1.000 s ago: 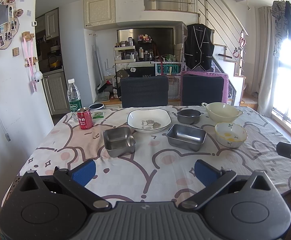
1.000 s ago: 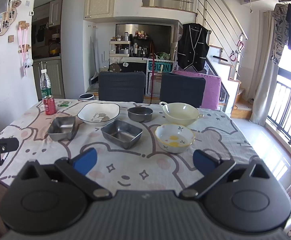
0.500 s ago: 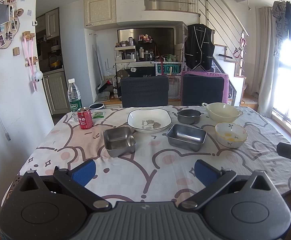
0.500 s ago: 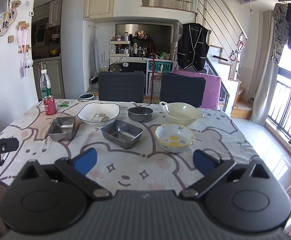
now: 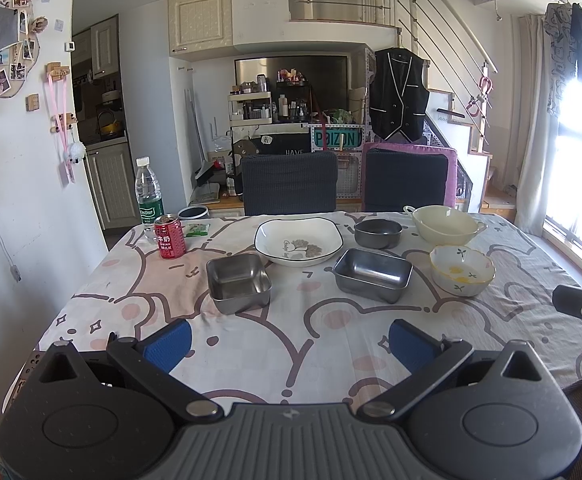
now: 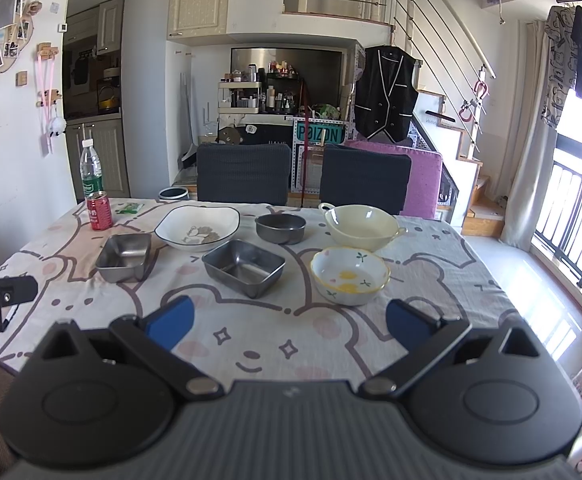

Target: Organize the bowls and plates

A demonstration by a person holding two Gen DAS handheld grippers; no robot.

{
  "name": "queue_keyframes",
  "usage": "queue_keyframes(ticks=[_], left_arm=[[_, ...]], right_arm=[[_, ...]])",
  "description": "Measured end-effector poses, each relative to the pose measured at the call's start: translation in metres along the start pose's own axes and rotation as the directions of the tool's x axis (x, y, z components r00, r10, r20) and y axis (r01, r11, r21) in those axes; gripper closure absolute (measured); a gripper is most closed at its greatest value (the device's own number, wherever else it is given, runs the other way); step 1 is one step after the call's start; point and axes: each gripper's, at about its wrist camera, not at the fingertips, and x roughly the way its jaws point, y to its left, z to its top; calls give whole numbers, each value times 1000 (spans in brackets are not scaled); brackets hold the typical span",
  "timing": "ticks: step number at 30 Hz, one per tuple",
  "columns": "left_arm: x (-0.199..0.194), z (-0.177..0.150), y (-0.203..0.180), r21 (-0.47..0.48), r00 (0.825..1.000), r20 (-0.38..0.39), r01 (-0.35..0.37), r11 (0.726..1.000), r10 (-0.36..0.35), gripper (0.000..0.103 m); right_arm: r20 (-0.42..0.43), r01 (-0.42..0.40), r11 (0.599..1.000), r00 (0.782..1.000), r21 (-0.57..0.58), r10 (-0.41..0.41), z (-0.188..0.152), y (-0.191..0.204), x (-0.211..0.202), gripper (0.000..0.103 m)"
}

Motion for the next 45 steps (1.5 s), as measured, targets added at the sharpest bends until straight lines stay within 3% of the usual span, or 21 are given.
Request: queue_keyframes(ticks=[19, 25, 27, 30, 39, 45], left_arm=[[0, 0, -1, 1, 1000, -1, 1, 1000, -1, 0], [0, 3, 8, -69, 998, 33, 51, 996, -49, 0], [-5, 8, 8, -54, 998, 58, 24, 998, -21, 0], [-11, 20, 2, -18, 994, 105, -24, 1000, 26, 0], [-17, 69, 7, -10, 985, 148, -89, 996, 89, 0], [-8, 110, 16, 2, 988, 143, -60, 998, 59, 0]], right_arm=[[-5, -1, 1000, 1000, 3, 1, -8, -8, 9, 0], [2, -21, 1000, 1000, 15, 20, 3, -5, -1, 0], [11, -37, 999, 999, 9, 37, 7, -5, -2, 0], [45, -69, 998, 997, -10, 70, 16, -4, -6, 0], [100, -205, 977, 973, -54, 210, 69, -12, -4, 0], [98, -254, 966, 961, -44, 258, 116, -20, 5, 0]])
